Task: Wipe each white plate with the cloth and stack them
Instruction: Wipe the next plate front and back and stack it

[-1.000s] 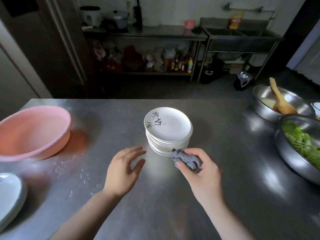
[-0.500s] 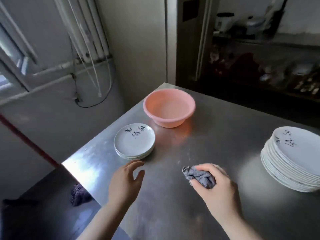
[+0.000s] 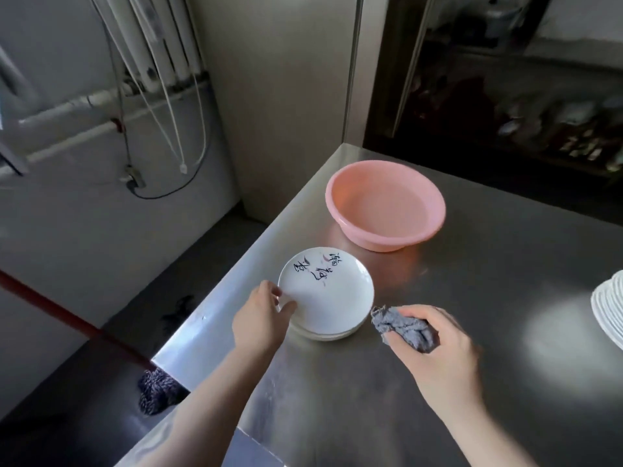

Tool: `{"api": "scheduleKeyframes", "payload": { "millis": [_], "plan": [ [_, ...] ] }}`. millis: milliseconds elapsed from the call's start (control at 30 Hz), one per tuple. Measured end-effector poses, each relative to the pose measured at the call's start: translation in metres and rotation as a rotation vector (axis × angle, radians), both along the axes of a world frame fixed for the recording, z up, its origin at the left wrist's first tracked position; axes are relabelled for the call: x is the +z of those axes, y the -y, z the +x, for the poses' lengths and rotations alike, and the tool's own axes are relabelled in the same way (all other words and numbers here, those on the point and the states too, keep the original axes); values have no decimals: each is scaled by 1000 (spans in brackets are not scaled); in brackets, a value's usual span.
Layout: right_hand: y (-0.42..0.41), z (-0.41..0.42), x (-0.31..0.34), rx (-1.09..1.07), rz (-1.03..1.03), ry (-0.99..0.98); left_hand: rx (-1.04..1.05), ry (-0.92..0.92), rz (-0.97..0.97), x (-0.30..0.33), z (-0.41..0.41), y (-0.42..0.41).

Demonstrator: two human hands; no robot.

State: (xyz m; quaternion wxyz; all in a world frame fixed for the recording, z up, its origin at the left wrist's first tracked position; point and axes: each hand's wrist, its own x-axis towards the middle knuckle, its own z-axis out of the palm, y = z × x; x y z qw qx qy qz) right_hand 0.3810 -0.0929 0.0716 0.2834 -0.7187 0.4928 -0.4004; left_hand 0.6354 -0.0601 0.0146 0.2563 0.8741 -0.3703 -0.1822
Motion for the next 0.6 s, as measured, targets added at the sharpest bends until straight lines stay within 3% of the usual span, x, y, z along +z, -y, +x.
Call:
{"api": "scheduleKeyframes", "payload": {
  "millis": [600],
  "plan": [
    [-7,24,6,-91,15,-18,121,-329,-51,1,15,12]
  ]
}}
